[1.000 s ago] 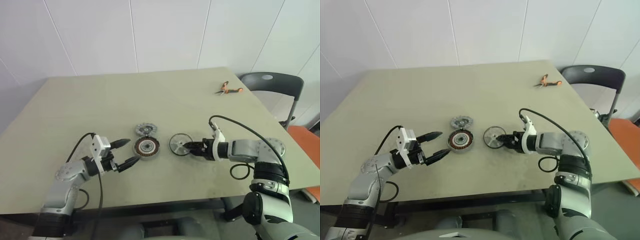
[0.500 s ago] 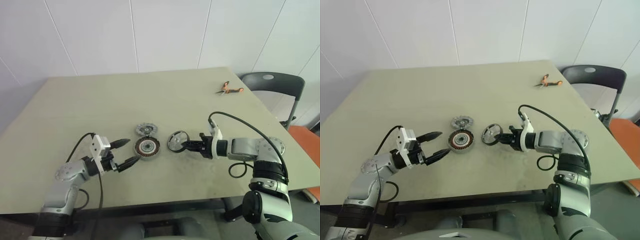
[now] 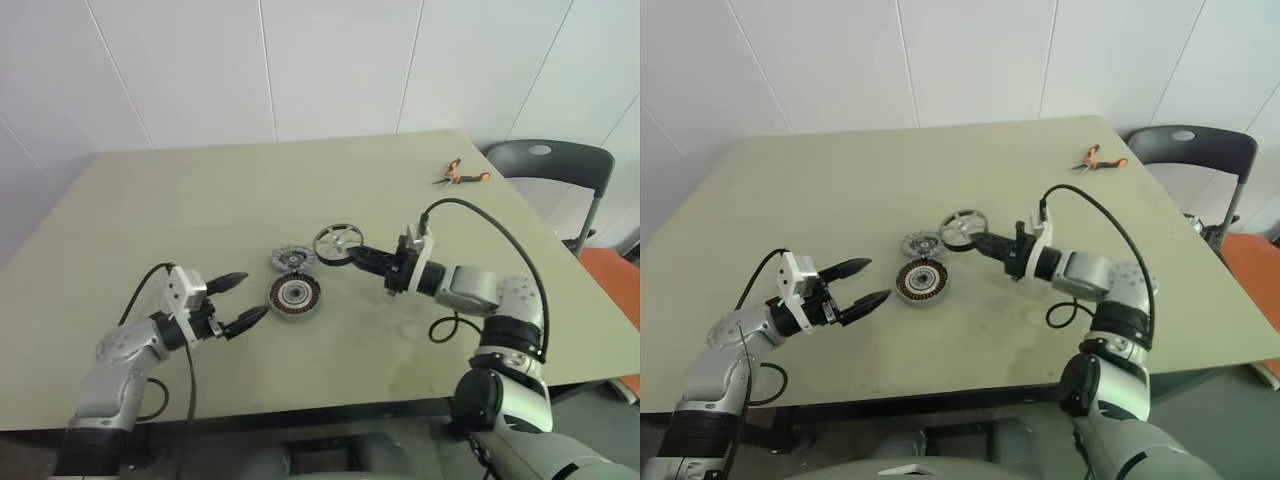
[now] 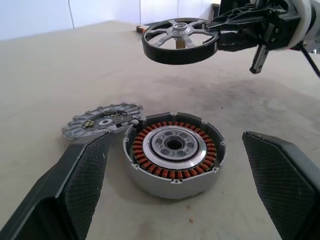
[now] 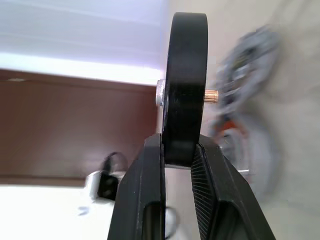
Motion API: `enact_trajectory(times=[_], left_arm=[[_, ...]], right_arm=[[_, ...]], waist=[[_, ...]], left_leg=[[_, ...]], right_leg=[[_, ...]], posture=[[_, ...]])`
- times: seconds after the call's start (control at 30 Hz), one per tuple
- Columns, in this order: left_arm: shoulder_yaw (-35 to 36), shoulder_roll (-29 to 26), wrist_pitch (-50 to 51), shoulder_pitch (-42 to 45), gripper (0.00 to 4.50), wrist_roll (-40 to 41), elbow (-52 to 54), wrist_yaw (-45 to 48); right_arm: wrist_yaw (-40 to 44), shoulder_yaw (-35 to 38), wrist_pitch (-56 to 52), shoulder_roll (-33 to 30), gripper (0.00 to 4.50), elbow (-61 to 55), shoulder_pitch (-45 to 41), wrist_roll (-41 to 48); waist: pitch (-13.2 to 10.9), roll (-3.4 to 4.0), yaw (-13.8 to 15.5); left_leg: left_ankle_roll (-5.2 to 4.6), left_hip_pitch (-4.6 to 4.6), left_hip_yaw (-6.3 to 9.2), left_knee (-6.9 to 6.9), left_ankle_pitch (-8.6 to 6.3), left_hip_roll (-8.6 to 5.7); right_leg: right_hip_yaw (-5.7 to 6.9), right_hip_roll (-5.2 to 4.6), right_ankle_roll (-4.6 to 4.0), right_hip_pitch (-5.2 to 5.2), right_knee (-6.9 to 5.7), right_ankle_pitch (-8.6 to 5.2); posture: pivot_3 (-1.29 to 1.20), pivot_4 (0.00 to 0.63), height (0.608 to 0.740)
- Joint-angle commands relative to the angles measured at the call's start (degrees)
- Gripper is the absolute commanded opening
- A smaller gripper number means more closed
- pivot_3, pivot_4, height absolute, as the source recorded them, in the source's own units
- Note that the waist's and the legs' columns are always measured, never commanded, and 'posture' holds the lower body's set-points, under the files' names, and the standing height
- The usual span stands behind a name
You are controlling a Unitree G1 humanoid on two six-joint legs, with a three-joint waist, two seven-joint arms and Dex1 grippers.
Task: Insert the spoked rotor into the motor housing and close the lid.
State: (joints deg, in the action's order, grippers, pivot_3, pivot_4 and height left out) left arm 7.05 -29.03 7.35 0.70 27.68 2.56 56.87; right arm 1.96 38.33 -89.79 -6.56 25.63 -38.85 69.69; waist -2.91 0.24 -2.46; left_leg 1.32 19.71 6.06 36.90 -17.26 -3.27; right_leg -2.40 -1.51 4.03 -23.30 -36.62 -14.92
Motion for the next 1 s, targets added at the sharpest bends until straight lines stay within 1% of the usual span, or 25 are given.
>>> enact_trajectory(times=[0.03,0.17,0.33,0.77,1.0], left_arm=[[2.7,-0.6,-0.2,-1.0,4.50,2.4,2.4,0.4],[3.0,-0.6,-0.3,-2.5,4.50,2.3,3.3,0.0],[2.7,-0.4,-0.4,-3.5,4.50,2.0,4.4,-1.0],[1.9,-0.4,1.0,-3.8,4.50,2.0,6.4,-2.9],[2.0,-0.4,1.7,-4.3,4.50,2.2,7.5,-3.6]], right_arm=[[-0.5,-0.7,-2.2,2.9,0.40,-0.1,0.6,5.3],[-3.0,-1.3,-2.7,5.5,0.40,1.1,1.9,7.1],[-5.0,-3.4,-2.7,6.1,0.40,2.4,3.5,8.8],[-7.9,-5.5,-2.0,11.1,0.40,0.0,5.9,10.0],[-6.4,-6.9,-0.5,10.3,0.40,-0.4,6.5,8.7]], waist=[[0.0,0.01,0.0],[0.0,0.03,0.1],[0.0,0.03,0.0],[0.0,0.05,-0.1],[0.0,0.05,-0.1]], left_leg=[[0.00,0.04,0.00,0.00,0.00,0.00],[0.00,0.08,0.01,0.02,0.00,-0.02],[0.00,0.13,0.00,0.04,0.00,-0.03],[0.00,0.28,0.02,0.03,0.00,-0.03],[0.00,0.28,0.02,0.05,0.00,-0.04]], right_leg=[[0.00,-0.01,0.00,-0.02,0.01,0.00],[0.01,-0.03,-0.01,-0.03,0.05,0.00],[0.01,-0.03,0.00,-0.02,0.16,0.02],[0.02,-0.03,0.04,-0.13,0.20,0.04],[0.02,-0.03,0.05,-0.13,0.22,0.06]], posture=[[0.00,0.000,0.740],[0.00,0.000,0.740],[0.00,0.000,0.740],[0.00,0.000,0.740],[0.00,0.000,0.740]])
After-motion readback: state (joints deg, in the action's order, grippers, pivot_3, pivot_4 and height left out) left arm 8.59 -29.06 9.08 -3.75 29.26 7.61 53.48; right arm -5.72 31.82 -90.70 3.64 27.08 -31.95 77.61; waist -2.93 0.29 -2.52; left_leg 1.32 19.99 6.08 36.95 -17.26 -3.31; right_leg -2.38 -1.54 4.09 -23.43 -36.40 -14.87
